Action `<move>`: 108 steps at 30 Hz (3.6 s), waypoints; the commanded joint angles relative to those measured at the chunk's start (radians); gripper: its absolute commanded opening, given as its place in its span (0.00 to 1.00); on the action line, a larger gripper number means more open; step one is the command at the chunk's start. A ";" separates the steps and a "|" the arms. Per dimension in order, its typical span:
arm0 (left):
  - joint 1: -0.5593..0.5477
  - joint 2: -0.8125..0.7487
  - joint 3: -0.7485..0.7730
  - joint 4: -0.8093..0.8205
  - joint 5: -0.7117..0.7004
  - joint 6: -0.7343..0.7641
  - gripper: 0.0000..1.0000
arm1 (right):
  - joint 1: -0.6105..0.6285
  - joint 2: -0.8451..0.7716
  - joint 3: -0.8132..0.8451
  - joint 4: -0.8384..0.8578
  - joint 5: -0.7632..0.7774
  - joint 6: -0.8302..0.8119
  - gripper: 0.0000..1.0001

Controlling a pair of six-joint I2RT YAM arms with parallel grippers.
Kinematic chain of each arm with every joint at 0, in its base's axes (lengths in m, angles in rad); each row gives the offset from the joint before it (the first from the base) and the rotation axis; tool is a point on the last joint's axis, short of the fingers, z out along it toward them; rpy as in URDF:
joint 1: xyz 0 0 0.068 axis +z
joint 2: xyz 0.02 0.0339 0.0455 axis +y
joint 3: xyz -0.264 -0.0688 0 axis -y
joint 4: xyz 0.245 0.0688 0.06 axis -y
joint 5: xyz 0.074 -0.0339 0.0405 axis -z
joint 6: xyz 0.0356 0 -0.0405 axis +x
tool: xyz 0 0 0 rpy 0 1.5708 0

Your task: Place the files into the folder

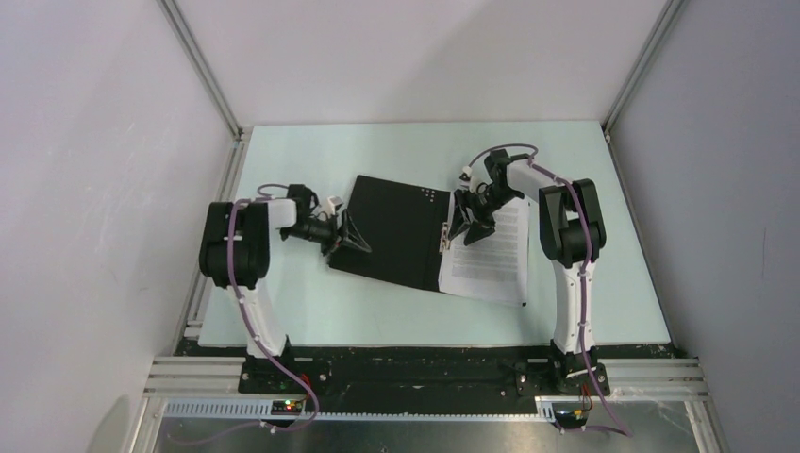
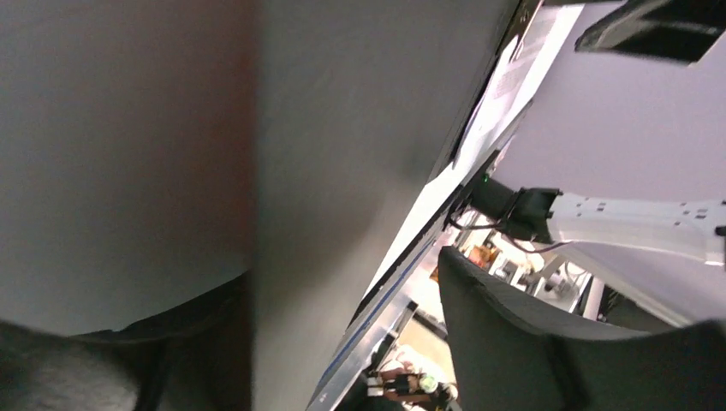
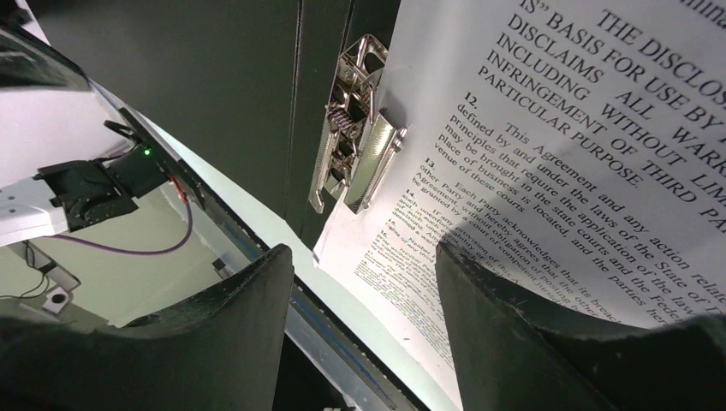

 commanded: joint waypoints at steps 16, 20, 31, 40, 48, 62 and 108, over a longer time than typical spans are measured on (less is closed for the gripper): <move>-0.097 -0.307 0.087 0.038 -0.151 0.054 0.29 | -0.053 -0.006 0.058 0.035 -0.032 0.020 0.68; -0.117 -0.331 0.119 0.015 -0.156 0.081 0.33 | -0.074 -0.010 0.077 0.030 -0.029 0.026 0.68; -0.248 -0.411 0.230 -0.084 -0.216 0.178 0.98 | -0.173 -0.062 0.039 0.006 0.123 -0.004 0.68; -0.290 -0.326 0.382 -0.090 -0.143 0.169 1.00 | -0.256 -0.116 0.000 0.001 0.187 -0.037 0.67; -0.370 -0.189 0.583 -0.088 -0.065 0.168 1.00 | -0.343 -0.138 -0.041 -0.011 0.224 -0.076 0.67; -0.542 0.034 0.868 -0.073 0.032 0.171 1.00 | -0.513 -0.135 -0.069 -0.069 -0.020 -0.104 0.77; -0.406 -0.100 0.796 0.016 -0.586 0.236 1.00 | -0.426 -0.405 0.238 -0.149 0.340 0.018 0.99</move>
